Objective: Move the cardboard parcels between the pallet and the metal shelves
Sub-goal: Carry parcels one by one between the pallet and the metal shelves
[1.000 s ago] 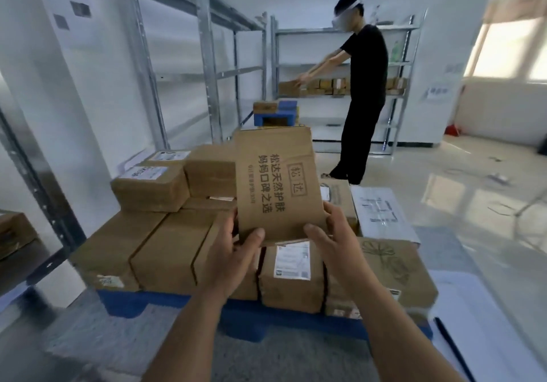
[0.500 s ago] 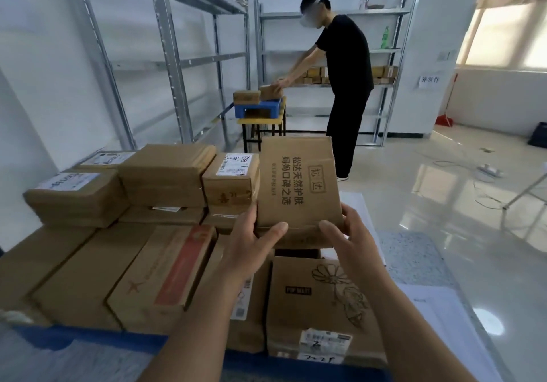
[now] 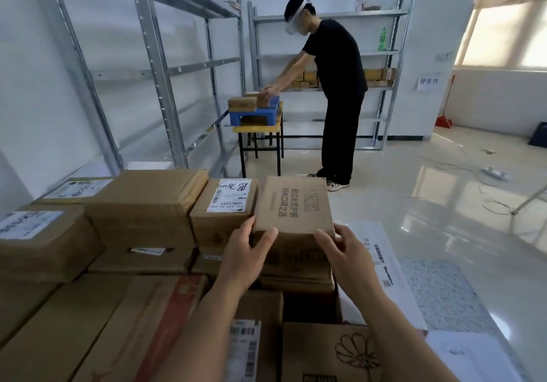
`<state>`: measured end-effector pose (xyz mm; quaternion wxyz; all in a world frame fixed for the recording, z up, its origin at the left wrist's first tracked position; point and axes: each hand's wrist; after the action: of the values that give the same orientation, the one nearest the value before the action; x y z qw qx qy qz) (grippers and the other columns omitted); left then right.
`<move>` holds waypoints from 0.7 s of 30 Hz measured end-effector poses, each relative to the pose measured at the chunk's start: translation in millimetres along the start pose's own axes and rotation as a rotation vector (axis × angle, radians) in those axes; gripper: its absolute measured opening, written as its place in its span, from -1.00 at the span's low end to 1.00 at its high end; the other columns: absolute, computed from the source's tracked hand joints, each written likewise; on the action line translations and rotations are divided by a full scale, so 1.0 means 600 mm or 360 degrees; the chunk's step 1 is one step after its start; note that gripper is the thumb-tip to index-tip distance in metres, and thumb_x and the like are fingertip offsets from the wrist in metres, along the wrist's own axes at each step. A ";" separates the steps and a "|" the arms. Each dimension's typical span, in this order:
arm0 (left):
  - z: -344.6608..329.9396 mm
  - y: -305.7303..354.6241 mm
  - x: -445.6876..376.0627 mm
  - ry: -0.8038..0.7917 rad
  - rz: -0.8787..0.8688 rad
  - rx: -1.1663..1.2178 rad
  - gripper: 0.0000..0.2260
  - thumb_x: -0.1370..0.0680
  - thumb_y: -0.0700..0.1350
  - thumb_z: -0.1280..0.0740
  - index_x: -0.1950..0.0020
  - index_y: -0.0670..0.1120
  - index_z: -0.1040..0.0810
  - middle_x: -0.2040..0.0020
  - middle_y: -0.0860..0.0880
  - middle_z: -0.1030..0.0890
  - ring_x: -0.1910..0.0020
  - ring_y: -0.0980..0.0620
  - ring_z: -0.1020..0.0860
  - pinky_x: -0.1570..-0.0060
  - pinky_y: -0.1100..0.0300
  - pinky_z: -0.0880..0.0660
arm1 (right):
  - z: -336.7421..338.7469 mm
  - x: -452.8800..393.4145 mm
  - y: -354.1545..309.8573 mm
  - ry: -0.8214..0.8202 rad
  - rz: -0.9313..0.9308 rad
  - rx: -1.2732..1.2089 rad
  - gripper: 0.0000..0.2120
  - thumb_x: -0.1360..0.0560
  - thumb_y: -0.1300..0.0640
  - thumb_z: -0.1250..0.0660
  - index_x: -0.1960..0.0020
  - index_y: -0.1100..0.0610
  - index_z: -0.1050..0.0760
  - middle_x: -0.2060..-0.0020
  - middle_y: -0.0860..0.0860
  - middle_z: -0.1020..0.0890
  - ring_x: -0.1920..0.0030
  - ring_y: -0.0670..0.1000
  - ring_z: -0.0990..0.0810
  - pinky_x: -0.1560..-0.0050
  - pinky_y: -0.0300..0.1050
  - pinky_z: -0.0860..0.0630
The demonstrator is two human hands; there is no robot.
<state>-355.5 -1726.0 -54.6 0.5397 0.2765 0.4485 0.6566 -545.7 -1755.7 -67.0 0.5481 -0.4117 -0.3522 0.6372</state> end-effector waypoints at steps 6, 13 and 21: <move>0.001 -0.011 -0.017 0.0042 0.0024 -0.0006 -0.43 -0.50 0.22 -0.25 -0.46 0.06 -0.26 -0.34 0.03 -0.42 -0.30 0.06 -0.39 -0.26 0.07 -0.37 | -0.006 -0.031 0.001 0.0025 -0.0009 0.0004 -0.55 -0.47 -0.24 -0.26 -0.29 -0.08 -0.42 -0.07 -0.08 -0.63 -0.01 -0.06 -0.59 0.12 -0.15 -0.50; 0.004 -0.008 -0.018 0.0036 0.0013 -0.0061 -0.44 -0.51 0.20 -0.25 -0.46 0.07 -0.23 -0.37 0.04 -0.39 -0.32 0.07 -0.36 -0.23 0.12 -0.34 | -0.003 -0.030 -0.007 -0.0021 -0.0030 0.0098 -0.53 -0.48 -0.23 -0.25 -0.32 -0.06 -0.38 -0.13 -0.07 -0.61 -0.07 -0.05 -0.56 0.07 -0.11 -0.46; 0.033 0.000 0.051 0.0332 -0.0073 -0.0208 -0.36 -0.48 0.26 -0.23 -0.49 0.09 -0.15 -0.45 -0.01 -0.27 -0.38 0.03 -0.30 -0.26 -0.02 -0.37 | 0.013 0.016 -0.043 0.0417 0.0305 0.0429 -0.53 -0.50 -0.11 -0.28 -0.34 0.05 -0.36 -0.25 0.01 -0.46 -0.15 -0.04 -0.44 0.10 -0.16 -0.41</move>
<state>-346.6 -1690.9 -49.4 0.5218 0.1606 0.4646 0.6972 -542.7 -1742.4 -41.6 0.5762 -0.4457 -0.1487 0.6688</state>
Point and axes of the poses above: each hand's wrist, its own x-axis away from the middle knuckle, its own z-axis out of the back of the hand, y = z × x
